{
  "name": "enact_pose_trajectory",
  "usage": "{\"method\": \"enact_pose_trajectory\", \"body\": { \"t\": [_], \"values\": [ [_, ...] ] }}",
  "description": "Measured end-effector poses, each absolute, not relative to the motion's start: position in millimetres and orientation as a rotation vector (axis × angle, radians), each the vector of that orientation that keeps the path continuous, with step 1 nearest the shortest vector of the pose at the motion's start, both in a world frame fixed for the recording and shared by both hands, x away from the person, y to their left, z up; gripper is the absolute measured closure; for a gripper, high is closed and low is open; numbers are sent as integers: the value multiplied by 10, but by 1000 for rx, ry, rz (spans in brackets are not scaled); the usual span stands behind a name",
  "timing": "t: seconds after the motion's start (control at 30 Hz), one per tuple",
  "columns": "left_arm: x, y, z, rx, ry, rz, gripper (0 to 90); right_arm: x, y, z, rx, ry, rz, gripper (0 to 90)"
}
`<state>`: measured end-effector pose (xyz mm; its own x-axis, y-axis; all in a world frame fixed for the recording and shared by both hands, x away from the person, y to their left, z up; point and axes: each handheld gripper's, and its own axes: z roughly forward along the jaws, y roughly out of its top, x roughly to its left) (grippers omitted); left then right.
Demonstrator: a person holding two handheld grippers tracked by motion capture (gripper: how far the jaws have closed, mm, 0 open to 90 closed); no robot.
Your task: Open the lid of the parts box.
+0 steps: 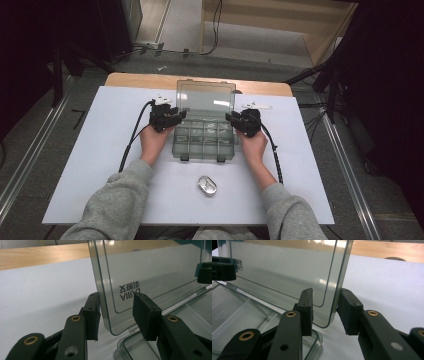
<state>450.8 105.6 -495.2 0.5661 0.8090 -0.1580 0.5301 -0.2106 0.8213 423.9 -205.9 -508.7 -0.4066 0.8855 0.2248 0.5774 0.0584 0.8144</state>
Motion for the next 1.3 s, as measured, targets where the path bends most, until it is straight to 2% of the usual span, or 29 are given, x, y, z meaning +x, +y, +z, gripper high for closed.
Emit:
{"method": "enact_pose_trajectory", "body": {
  "t": [0.47,0.9,1.3],
  "values": [
    [4544,1048,-5015,1872,1107,367,529,4273,-2047,-5142,1513,2010,1291,586],
    [4572,1043,-5057,1846,1132,307,400,4294,-2044,-5147,1536,2007,1264,553],
    [4592,1052,-5077,1826,1163,276,365,4299,-2038,-5145,1530,2011,1258,547]
  ]
}}
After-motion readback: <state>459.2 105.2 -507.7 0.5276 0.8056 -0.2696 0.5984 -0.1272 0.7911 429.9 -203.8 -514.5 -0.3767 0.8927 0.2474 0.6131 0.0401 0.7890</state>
